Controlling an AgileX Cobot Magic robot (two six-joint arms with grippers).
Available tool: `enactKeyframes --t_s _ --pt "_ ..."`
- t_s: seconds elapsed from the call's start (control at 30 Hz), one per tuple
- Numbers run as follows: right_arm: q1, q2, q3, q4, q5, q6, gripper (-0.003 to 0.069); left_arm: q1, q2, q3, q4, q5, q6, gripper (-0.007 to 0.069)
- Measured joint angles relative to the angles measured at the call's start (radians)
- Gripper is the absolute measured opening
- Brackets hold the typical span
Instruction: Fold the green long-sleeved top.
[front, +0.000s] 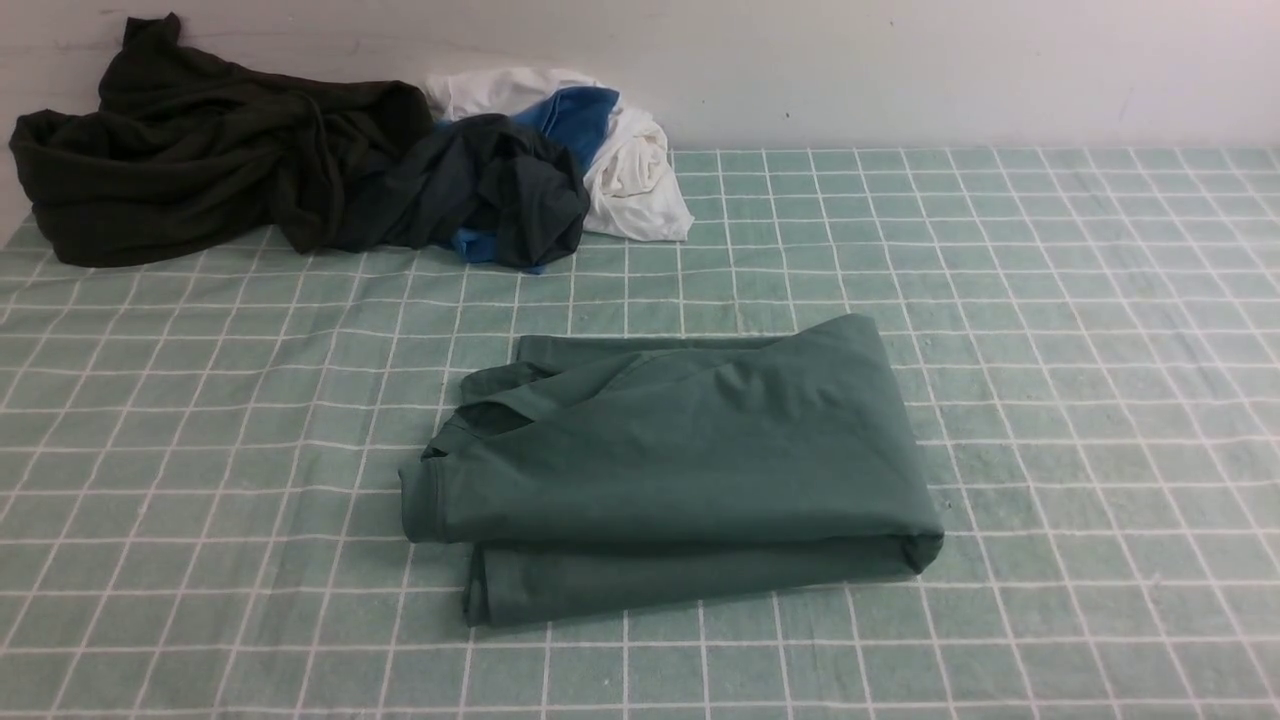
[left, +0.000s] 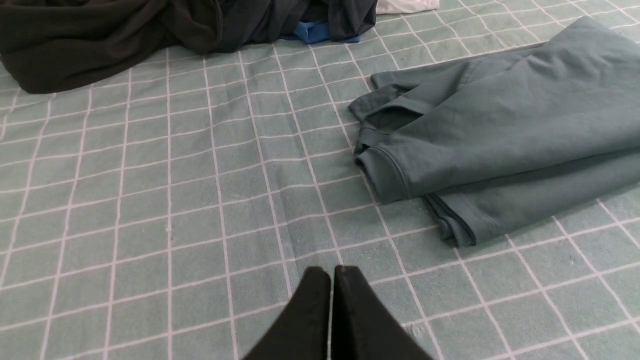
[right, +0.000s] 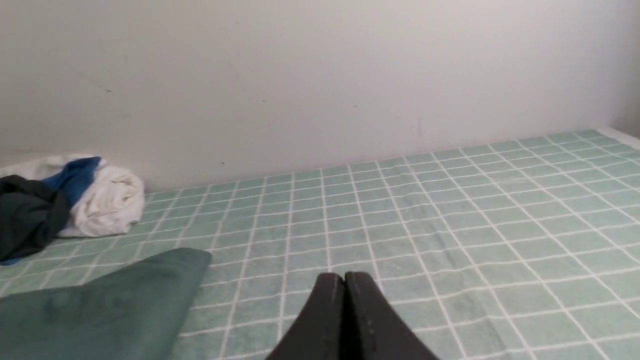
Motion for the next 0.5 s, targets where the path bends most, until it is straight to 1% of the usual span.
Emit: enactKeyframes --t_s 0.03,0.07,0.1,0.13,0.17,0.27,0.37,0.5 --pt "-0.002 0.000 0.000 -0.002 0.006 0.000 -0.0014 0.000 0.000 0.000 0.000 0.000 0.000 -0.0003" --pt "-0.009 -0.005 0.000 -0.025 0.066 0.007 -0.0014 0.000 0.000 0.000 0.000 -0.001 0.000 -0.0003" --pt "-0.009 -0.006 0.000 -0.028 0.075 0.008 -0.0014 0.000 0.000 0.000 0.000 -0.001 0.000 -0.0003" --pt "-0.005 -0.006 0.000 -0.050 0.147 0.027 -0.0014 0.000 0.000 0.000 0.000 0.000 0.000 -0.0003" --pt "0.003 -0.006 0.000 -0.057 0.169 0.041 -0.0014 0.000 0.000 0.000 0.000 0.000 0.000 -0.0003" --pt "0.032 -0.006 0.000 -0.064 0.176 0.061 -0.0014 0.000 0.000 0.000 0.000 0.000 0.000 -0.0003" --pt "0.081 -0.006 0.000 -0.069 0.178 0.072 -0.0014 0.000 0.000 0.000 0.000 0.000 0.000 -0.0003" --pt "0.088 -0.006 -0.001 -0.075 0.182 0.074 -0.0014 0.000 0.000 0.000 0.000 0.000 0.000 -0.0003"
